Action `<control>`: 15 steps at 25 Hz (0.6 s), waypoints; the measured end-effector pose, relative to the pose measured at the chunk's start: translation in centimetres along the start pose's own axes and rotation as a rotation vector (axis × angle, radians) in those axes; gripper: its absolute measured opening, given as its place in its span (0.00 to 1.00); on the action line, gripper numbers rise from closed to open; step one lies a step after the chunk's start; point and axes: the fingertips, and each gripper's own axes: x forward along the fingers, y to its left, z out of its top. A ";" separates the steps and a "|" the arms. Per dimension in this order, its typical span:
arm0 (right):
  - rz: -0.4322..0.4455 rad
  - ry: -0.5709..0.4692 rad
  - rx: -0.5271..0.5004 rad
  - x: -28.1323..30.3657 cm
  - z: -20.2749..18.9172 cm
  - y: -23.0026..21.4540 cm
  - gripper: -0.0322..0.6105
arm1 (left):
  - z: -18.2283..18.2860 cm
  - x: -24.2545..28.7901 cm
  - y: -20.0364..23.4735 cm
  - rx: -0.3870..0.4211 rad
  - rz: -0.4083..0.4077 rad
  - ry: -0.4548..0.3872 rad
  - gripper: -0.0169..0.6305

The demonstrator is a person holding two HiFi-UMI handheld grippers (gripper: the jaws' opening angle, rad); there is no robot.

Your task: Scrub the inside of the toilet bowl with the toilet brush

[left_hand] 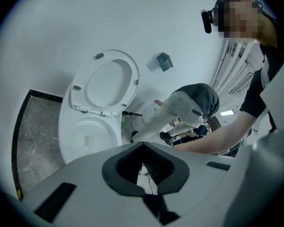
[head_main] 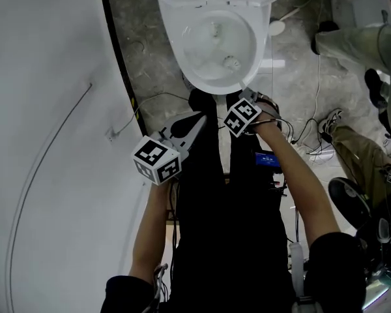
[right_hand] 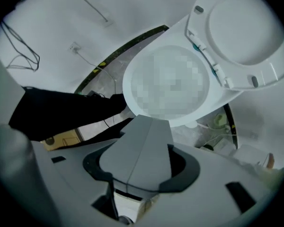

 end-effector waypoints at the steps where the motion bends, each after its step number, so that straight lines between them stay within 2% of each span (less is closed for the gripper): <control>1: 0.027 -0.007 0.047 -0.2 0.2 0.5 0.39 | 0.2 -0.4 -0.1 0.002 0.003 -0.001 0.04; 7: 0.249 -0.066 0.395 -1.6 2.7 3.1 0.39 | 1.3 -2.5 -0.9 0.008 0.013 -0.012 0.04; 12: 0.471 -0.134 0.750 -2.2 5.1 2.5 0.39 | 1.5 -3.8 -2.1 0.013 0.012 -0.009 0.04; 15: 0.582 -0.173 0.904 -2.8 6.3 2.2 0.39 | 1.5 -4.9 -2.4 0.003 0.027 -0.017 0.04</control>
